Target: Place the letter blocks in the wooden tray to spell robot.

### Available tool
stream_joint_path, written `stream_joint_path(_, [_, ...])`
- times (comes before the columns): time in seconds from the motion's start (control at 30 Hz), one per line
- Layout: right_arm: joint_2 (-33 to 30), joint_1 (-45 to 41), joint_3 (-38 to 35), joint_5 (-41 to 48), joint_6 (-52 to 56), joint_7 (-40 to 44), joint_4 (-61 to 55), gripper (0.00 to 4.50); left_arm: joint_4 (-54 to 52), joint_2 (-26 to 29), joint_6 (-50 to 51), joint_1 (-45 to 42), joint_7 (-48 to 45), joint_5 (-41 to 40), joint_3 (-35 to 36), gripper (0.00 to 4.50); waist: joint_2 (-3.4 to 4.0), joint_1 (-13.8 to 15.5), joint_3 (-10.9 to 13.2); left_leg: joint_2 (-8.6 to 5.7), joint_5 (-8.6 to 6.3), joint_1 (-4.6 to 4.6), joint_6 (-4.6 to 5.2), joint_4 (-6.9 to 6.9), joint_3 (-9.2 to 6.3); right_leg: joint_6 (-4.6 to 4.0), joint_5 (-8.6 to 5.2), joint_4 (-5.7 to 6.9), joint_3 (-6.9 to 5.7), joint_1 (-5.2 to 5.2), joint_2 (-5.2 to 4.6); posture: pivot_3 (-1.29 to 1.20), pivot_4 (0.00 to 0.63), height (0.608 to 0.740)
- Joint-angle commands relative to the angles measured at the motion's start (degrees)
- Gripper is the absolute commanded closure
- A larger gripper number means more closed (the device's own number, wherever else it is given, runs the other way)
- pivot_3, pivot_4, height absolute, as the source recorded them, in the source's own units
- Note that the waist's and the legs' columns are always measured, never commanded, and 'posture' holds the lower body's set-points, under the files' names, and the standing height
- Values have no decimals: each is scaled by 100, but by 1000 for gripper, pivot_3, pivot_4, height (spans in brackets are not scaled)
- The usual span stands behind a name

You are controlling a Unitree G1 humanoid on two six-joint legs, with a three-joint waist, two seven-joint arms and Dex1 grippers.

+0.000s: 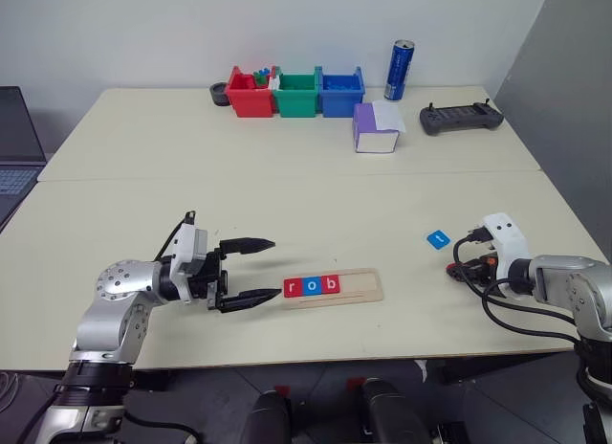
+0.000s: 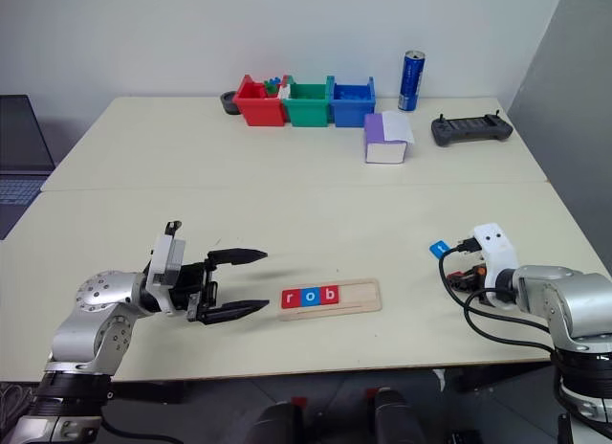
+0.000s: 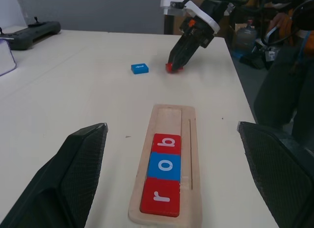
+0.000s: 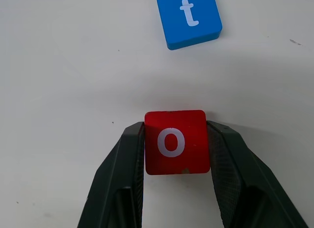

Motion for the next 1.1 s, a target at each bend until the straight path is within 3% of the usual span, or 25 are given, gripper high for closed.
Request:
stream_joint_path(0.03, [-34, -138, -69, 106, 63, -40, -133, 3048, -187, 94, 11, 28, 53, 4, 96, 0, 0, 0, 0, 0, 0, 0, 0, 0, 0, 0, 0, 0, 0, 0, 0, 0, 150, 740])
stream_joint_path(0.73, [-219, 339, 257, 144, -545, 52, 92, 3048, -358, 183, 241, -94, 97, 99, -4, 0, -9, 1, -5, 0, 0, 2, 0, 0, -1, -10, -6, -4, -1, 2, 0, 0, 150, 740])
stream_joint_path(1.03, [-315, 253, 244, 188, -562, 144, 175, 22, 7, 214, -63, -7, -126, 174, 61, 0, -23, 2, -14, 0, 0, 11, 0, 5, -1, -15, -9, -8, 0, 14, -1, 0, 150, 740])
stream_joint_path(1.1, [-425, 136, 151, 258, -511, 222, 120, 22, 99, 204, -139, -20, -166, 193, 48, 0, -23, 5, -14, 0, 0, 10, 0, 6, -1, -15, -9, -9, 0, 15, -1, 0, 150, 740])
